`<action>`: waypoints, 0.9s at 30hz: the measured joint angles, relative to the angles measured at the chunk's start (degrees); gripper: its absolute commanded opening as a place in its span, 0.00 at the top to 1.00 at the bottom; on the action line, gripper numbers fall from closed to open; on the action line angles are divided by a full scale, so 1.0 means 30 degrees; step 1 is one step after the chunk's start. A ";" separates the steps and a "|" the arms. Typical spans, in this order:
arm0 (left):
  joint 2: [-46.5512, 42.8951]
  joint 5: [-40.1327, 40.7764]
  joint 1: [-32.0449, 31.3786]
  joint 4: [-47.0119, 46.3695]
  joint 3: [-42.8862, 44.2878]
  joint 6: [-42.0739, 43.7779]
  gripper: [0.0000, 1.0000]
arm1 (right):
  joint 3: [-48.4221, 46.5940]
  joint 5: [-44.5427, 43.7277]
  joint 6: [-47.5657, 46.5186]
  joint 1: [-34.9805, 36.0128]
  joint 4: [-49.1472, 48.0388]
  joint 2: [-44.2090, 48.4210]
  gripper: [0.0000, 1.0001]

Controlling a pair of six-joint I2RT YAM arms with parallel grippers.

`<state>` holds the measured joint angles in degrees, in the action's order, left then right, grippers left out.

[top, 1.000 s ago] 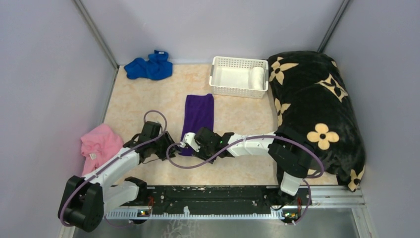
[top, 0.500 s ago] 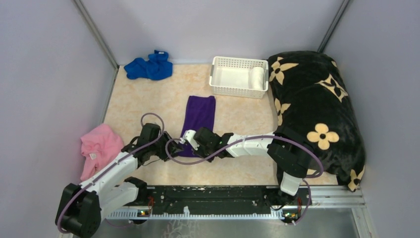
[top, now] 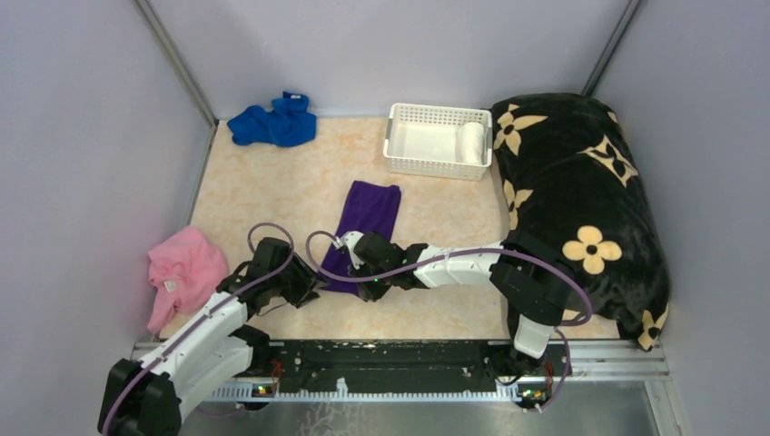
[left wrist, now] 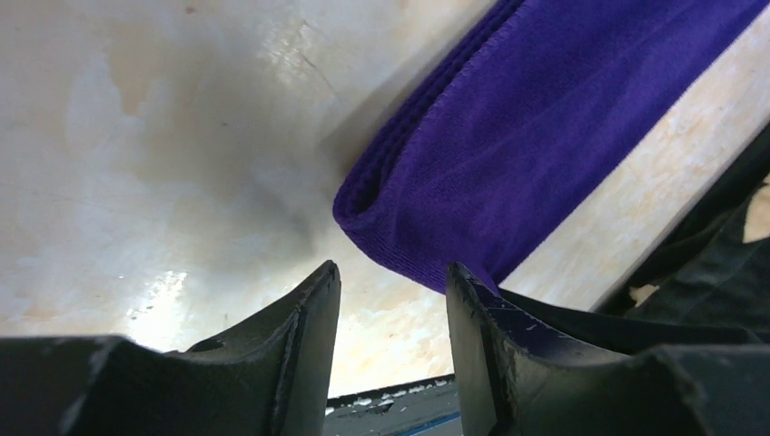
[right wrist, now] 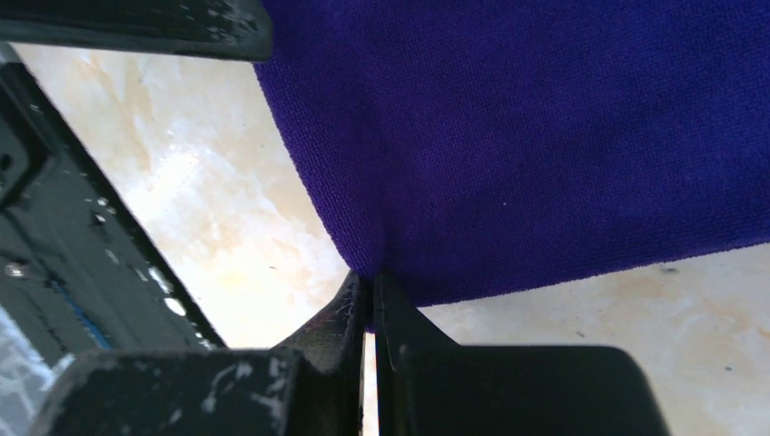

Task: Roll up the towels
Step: Roll the towel at the center of the board.

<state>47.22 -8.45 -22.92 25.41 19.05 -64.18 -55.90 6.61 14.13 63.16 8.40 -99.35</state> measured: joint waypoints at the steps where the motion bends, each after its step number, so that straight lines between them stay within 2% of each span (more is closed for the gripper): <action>1: 0.0138 0.0146 0.0000 0.0066 -0.0007 -0.0007 0.48 | 0.0000 0.0124 0.0270 0.0000 -0.0124 0.0000 1.00; 5: 0.1217 0.0787 0.0000 -0.0044 -0.0007 0.0058 0.50 | 0.0029 0.0750 0.1275 0.0000 -0.0823 0.0000 1.00; 13: 0.2841 0.2186 -0.0066 -0.0780 0.0634 0.0590 0.64 | 0.0634 0.1457 0.2310 0.0000 -0.1792 0.0000 1.00; 17: 0.2878 0.3133 -0.0066 -0.0801 0.0670 0.0896 0.82 | 0.0969 0.1778 0.2630 0.0000 -0.1989 0.0000 1.00; 19: 0.2871 0.3628 -0.0066 -0.0743 0.0678 0.1064 0.87 | 0.0998 0.1960 0.2805 0.0000 -0.2062 0.0000 1.00; 22: 0.2871 0.4124 -0.0066 -0.0423 0.0903 0.1406 0.83 | 0.0998 0.2288 0.3118 0.0000 -0.2331 0.0000 1.00; 27: 0.2805 0.4911 -0.0073 0.0270 0.1581 0.2200 0.60 | 0.0991 0.2951 0.3759 -0.0284 -0.2382 -0.0007 1.00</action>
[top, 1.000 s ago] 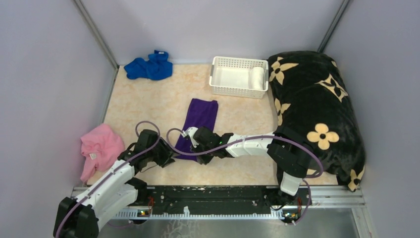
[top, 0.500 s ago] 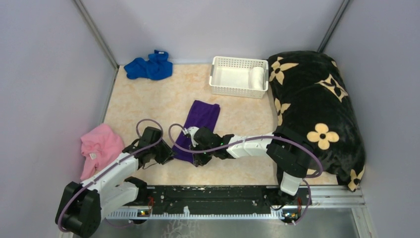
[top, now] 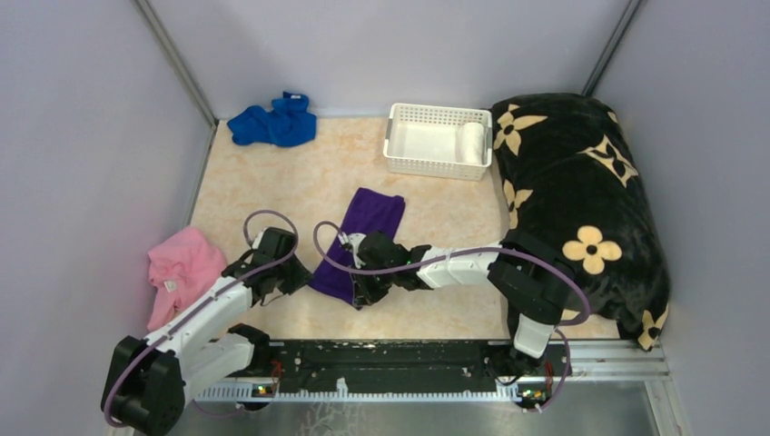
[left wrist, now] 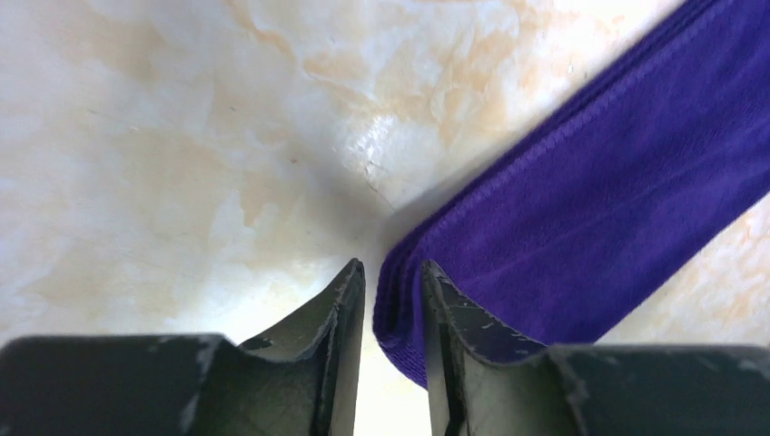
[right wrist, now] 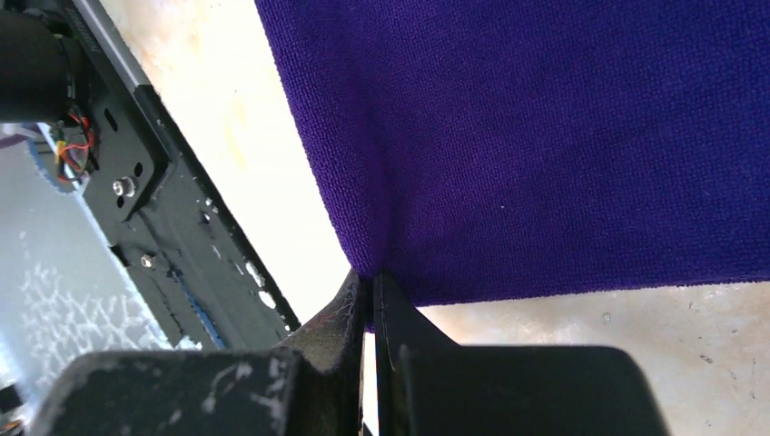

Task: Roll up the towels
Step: Roll the towel at the center of the board.

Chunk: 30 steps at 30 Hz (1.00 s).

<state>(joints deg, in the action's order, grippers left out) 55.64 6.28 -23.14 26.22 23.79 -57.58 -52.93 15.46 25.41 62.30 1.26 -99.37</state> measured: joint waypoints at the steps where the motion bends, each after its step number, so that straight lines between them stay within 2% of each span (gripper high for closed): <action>1: -0.0073 0.0284 0.0000 0.0197 0.0138 0.0160 0.57 | 0.0000 0.0291 0.0168 -0.0146 0.0029 -0.0029 1.00; 9: -0.1428 0.1093 0.0000 0.1945 0.0823 0.1056 0.48 | 0.0000 0.3235 0.1661 -0.2025 -0.0277 -0.0743 1.00; 20: -0.2827 -0.0306 0.0000 0.4299 0.1814 0.2004 0.46 | 0.0000 0.5916 0.2943 -0.3876 -0.1137 -0.1923 1.00; 30: -0.2339 -0.2441 0.0000 0.3330 0.1545 0.2200 0.47 | -0.0007 0.6601 0.3191 -0.4415 -0.1115 -0.2397 1.00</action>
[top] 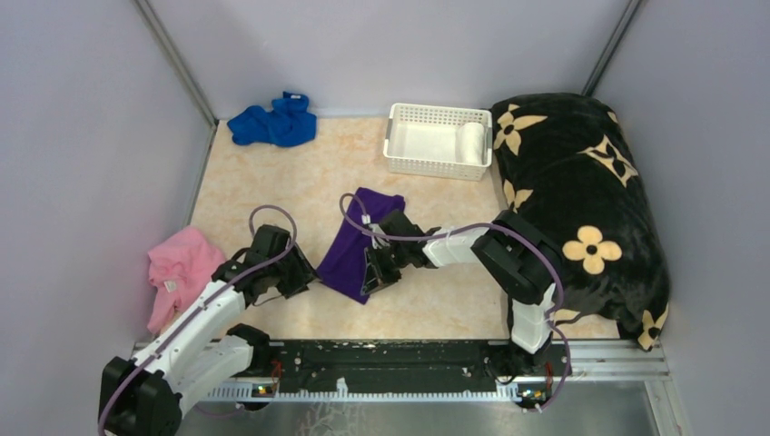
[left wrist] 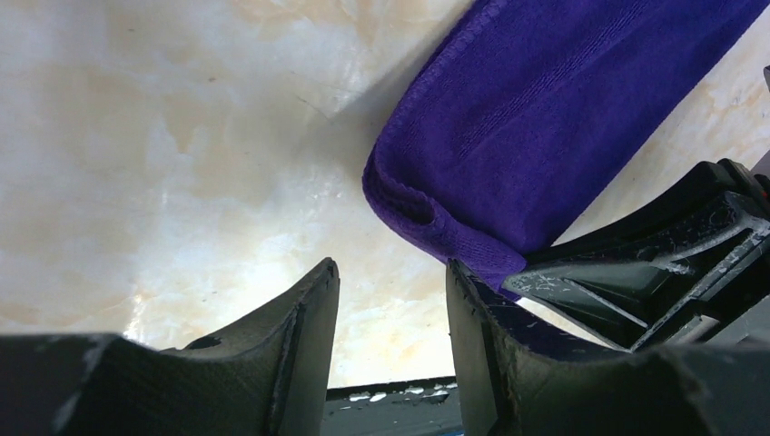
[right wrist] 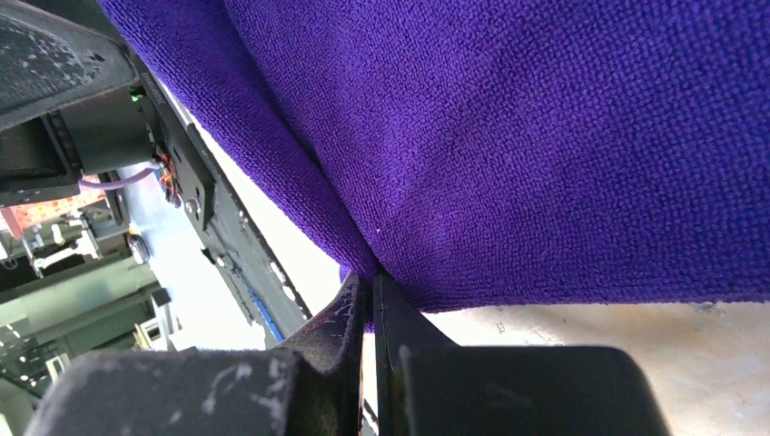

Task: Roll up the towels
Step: Roll the towel at the center of the board.

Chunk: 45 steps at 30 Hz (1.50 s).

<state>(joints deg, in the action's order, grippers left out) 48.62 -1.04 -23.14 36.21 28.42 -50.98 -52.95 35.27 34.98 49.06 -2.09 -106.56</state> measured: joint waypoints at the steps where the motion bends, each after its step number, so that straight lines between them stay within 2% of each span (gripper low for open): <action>1: 0.0306 -0.0270 0.0000 -0.0262 -0.0058 0.0022 0.47 | 0.0000 0.0015 -0.0007 0.0000 0.0015 -0.0044 1.00; 8: 0.1683 -0.0525 0.0007 -0.2025 -0.0321 0.0058 0.47 | -0.0197 -0.0022 -0.0386 -0.0022 0.0459 -0.0051 1.00; 11: 0.1982 -0.0124 0.0007 -0.2659 -0.0627 -0.0058 0.49 | -0.0444 -0.0117 -0.0794 -0.0022 0.0969 -0.0051 0.97; 17: 0.2973 0.0328 0.0015 -0.3767 -0.1705 -0.0321 0.52 | -0.1246 -0.1443 -0.2004 0.0240 0.2623 0.0197 0.80; 24: 0.3060 0.0401 0.0051 -0.4779 -0.1916 -0.0430 0.54 | -0.2004 -0.6892 -0.4532 0.2346 0.4881 0.3002 0.64; 28: 0.3089 0.0466 0.0051 -0.4845 -0.1923 -0.0430 0.54 | -0.2047 -0.9165 -0.6040 0.3985 0.4998 0.4743 0.62; 33: 0.3257 0.0474 0.0051 -0.5107 -0.1923 -0.0430 0.54 | -0.2433 -1.0360 -0.7555 0.5646 0.4685 0.4954 0.62; 45: 0.3388 0.0474 0.0051 -0.5275 -0.1916 -0.0423 0.54 | -0.3118 -1.1992 -0.9304 0.6455 0.4299 0.1501 0.62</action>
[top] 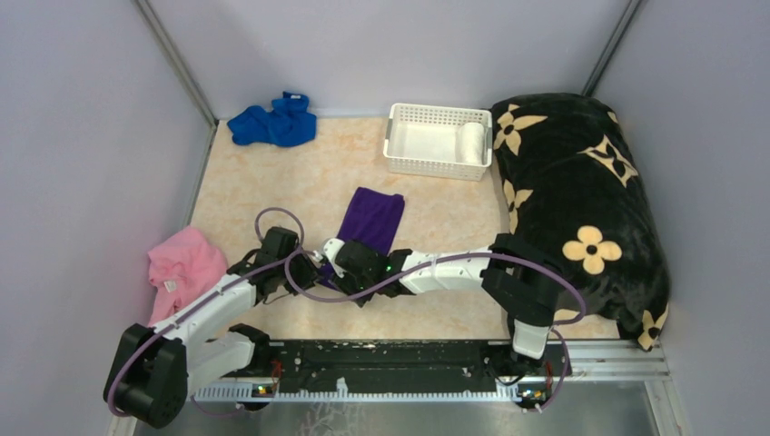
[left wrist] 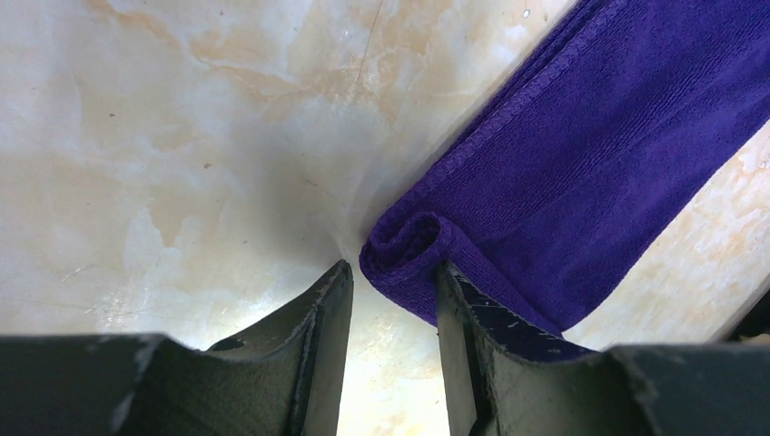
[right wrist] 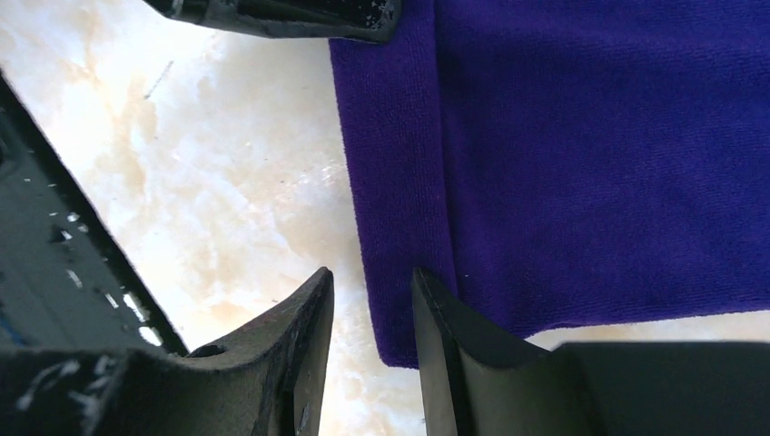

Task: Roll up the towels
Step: Roll the towel at the center of the board.

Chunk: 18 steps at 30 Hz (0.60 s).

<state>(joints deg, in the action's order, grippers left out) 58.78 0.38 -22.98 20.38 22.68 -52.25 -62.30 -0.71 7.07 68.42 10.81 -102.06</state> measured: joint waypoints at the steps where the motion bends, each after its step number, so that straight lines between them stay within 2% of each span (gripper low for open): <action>1: 0.0022 -0.0007 0.0000 -0.0036 0.0000 0.0000 0.54 | 0.0000 -0.0262 -0.0109 0.0036 0.0015 -0.0080 0.62; 18: 0.0772 -0.0007 0.0000 -0.0328 0.0386 0.0342 0.54 | 0.0000 -0.3249 -0.1719 0.1137 0.0619 -0.0641 0.58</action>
<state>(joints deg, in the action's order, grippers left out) 61.10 0.36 -22.98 19.40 23.83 -51.22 -62.30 -10.46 1.91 71.83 12.67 -103.98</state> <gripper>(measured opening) 0.455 0.407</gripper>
